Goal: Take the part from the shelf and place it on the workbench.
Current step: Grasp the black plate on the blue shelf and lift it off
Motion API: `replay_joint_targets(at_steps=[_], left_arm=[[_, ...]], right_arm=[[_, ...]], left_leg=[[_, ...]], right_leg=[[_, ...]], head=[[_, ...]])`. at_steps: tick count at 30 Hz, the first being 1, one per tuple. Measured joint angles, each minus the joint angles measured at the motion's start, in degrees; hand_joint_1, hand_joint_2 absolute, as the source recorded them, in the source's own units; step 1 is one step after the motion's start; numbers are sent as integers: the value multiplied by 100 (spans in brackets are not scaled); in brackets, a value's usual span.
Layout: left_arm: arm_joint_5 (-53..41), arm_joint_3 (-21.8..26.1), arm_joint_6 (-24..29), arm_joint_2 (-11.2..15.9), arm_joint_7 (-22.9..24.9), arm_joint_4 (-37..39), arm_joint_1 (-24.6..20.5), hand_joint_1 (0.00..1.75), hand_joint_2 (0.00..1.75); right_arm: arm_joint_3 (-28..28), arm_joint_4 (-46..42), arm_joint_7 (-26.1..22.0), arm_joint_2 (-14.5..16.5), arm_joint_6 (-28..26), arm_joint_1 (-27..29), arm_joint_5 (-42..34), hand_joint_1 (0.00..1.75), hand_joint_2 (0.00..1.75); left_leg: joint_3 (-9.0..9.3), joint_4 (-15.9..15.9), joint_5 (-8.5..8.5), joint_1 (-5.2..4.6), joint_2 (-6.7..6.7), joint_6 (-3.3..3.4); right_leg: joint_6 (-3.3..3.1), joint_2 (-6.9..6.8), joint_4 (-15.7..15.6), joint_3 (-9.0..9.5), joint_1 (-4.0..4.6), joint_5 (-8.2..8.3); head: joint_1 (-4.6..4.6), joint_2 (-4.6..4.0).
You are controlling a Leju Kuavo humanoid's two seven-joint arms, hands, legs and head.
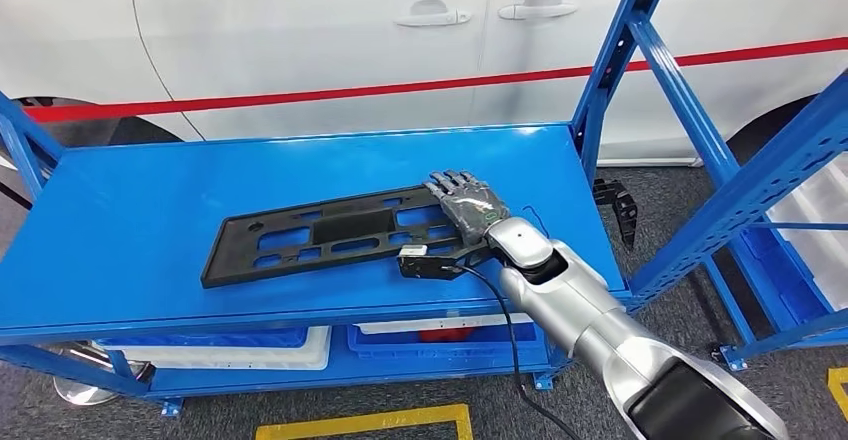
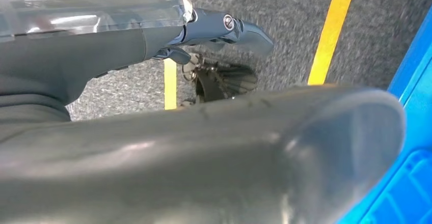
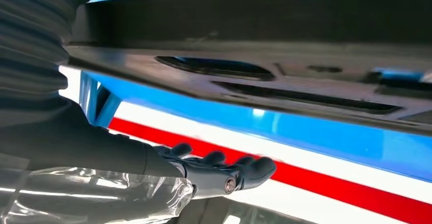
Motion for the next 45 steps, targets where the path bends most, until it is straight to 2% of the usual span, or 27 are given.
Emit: replay_joint_targets(at_steps=[2, 3, 5, 6, 7, 8, 9, 10, 11, 12, 13, 15, 16, 17, 19, 21, 23, 29, 32, 34, 36, 37, 39, 40, 41, 42, 45], left_arm=[[-9, -3, -2, 1, 4, 0, -3, 0, 0], [-14, -4, -2, 1, 7, 0, -4, 0, 0], [-33, -8, -1, -5, 17, 0, -4, 0, 0], [-43, -11, -1, -5, 22, 0, -1, 0, 0], [-54, -15, -1, -6, 30, 0, 3, 0, 0], [-61, -19, -2, -6, 39, 0, 8, 0, 0], [-63, -21, -2, -5, 44, 0, 11, 0, 0], [-65, -22, -2, -5, 48, 0, 9, 0, 0], [-64, -24, -2, -5, 50, 0, 5, 0, 0], [-64, -25, -5, -6, 50, 0, 0, 0, 0], [-62, -26, -10, -8, 46, 0, -3, 0, 0], [-58, -28, -26, -11, 26, 0, -6, 0, 0], [-56, -28, -34, -19, 14, 0, -5, 0, 0], [-56, -29, -39, -26, 1, 0, -4, 0, 0], [-56, -30, -44, -38, -24, 0, -4, 0, 0], [-56, -30, -46, -38, -57, 0, -4, 0, 0], [-56, -30, -51, -39, -79, 0, -2, 0, 0], [-56, -30, -55, -39, -90, 0, 0, 0, 0], [-57, -30, -63, -39, -110, 0, 4, 0, 0], [-70, -36, -93, -40, -173, 0, 3, 0, 0], [-110, -55, -142, -37, -320, 0, 1, 0, 0], [-127, -65, -160, -34, -395, 0, 1, 0, 0], [-138, -72, -162, -31, -468, 1, 7, 0, 0], [-134, -72, -149, -31, -483, 1, 13, 0, 0], [-132, -71, -126, -30, -489, 2, 19, 0, 0], [-129, -71, -94, -27, -489, 2, 22, 0, 0], [-125, -71, -6, -22, -493, 2, 18, 0, 0]], right_arm=[[40, 202, -34, 151, 16, -104, -8, 0, 175], [65, 299, -55, 226, 30, -152, -13, 0, 175], [123, 520, -114, 376, 64, -240, -34, 0, 175], [152, 619, -141, 437, 78, -274, -47, 0, 175], [183, 717, -163, 500, 88, -312, -59, 0, 175], [214, 807, -177, 562, 93, -350, -69, 0, 175], [242, 887, -182, 622, 94, -387, -73, 0, 175], [270, 963, -182, 687, 93, -422, -74, 0, 175], [299, 1037, -179, 747, 91, -459, -75, 0, 175], [332, 1113, -167, 810, 92, -495, -75, 9, 175], [364, 1185, -147, 868, 97, -528, -75, 48, 175], [416, 1307, -97, 969, 121, -576, -75, 133, 175], [439, 1359, -70, 1011, 135, -592, -74, 168, 175], [460, 1409, -43, 1046, 148, -610, -74, 172, 175], [497, 1509, 25, 1096, 158, -644, -69, 172, 175], [522, 1616, 89, 1121, 150, -658, -61, 170, 175], [540, 1689, 122, 1130, 136, -659, -56, 169, 175], [545, 1707, 127, 1131, 129, -661, -55, 170, 175], [553, 1731, 142, 1135, 117, -669, -55, 171, 175], [567, 1792, 188, 1141, 85, -718, -52, 171, 175], [584, 1899, 263, 1151, 38, -823, -43, 172, 175], [587, 1943, 290, 1154, 17, -865, -35, 173, 175], [590, 1992, 301, 1158, -13, -890, -14, 173, 175], [591, 2007, 301, 1158, -25, -889, -7, 173, 175], [591, 2019, 302, 1158, -36, -889, -3, 173, 175], [592, 2026, 302, 1158, -54, -892, -4, 173, 175], [589, 2036, 319, 1158, -177, -903, -52, 173, 175]], left_leg=[[-55, 157, -126, 11, 4, -66], [-158, 398, -273, 22, 5, -97], [-511, 1169, -644, 43, 7, -150], [-663, 1483, -744, 50, 7, -167], [-745, 1645, -752, 54, 8, -178], [-717, 1574, -649, 58, 8, -183], [-583, 1286, -462, 63, 9, -182], [-381, 864, -248, 69, 12, -176], [-183, 457, -98, 64, 12, -163], [-45, 166, -9, 57, 10, -136], [28, 8, 16, 47, 6, -106], [36, -29, 10, 33, -2, -34], [44, -47, 23, 41, 1, 0], [52, -67, 37, 50, 5, 42], [61, -97, 59, 64, 14, 111], [57, -95, 56, 52, 14, 143], [57, -91, 51, 44, 11, 149], [59, -89, 50, 41, 9, 150], [66, -89, 45, 39, 6, 151], [89, -79, 22, 24, -4, 120], [67, 59, -111, 13, -7, 7], [-37, 311, -270, 18, -4, -58], [-376, 1085, -658, 47, 2, -141], [-519, 1396, -758, 64, 3, -167], [-572, 1512, -749, 79, 4, -187], [-517, 1400, -632, 96, 5, -202], [24, 297, -138, 130, 2, -210]], right_leg=[[-62, -2, -45, 26, -28, 24], [-87, -7, -64, 38, -41, 33], [-115, -16, -70, 42, -40, 32], [-118, -18, -69, 44, -37, 31], [-120, -17, -67, 48, -36, 28], [-119, -15, -67, 56, -37, 25], [-116, -10, -66, 67, -39, 21], [-106, -4, -65, 80, -39, 13], [-88, 2, -58, 85, -28, 3], [-65, 7, -55, 84, -16, -2], [-39, 12, -55, 81, -6, -4], [17, 16, -73, 83, 0, 5], [46, 14, -66, 86, -8, -8], [70, 10, 1, 61, -12, -65], [99, 2, 430, -133, -22, -333], [111, 0, 1174, -495, -25, -671], [117, -1, 1635, -727, -27, -823], [116, -1, 1716, -775, -27, -819], [107, -1, 1652, -761, -26, -712], [51, -4, 908, -418, -6, -324], [-61, -22, 26, 4, -4, 48], [-102, -36, -135, 81, -6, 76], [-143, -56, -163, 101, -23, 86], [-143, -59, -161, 101, -25, 84], [-142, -59, -157, 102, -29, 83], [-137, -57, -150, 105, -35, 80], [-74, -38, -93, 97, -46, 51]], head=[[-3, 0], [-8, 0], [-15, 0], [-14, 0], [-14, 0], [-14, 0], [-14, 0], [-14, 0], [-14, 0], [-11, 0], [-10, 0], [-6, 0], [-7, 0], [-4, 0], [-3, 0], [-1, 0], [1, 0], [0, 0], [-1, 0], [-1, 0], [-10, 0], [-16, 0], [-25, 0], [-24, 0], [-24, 0], [-25, 0], [-23, 0]])
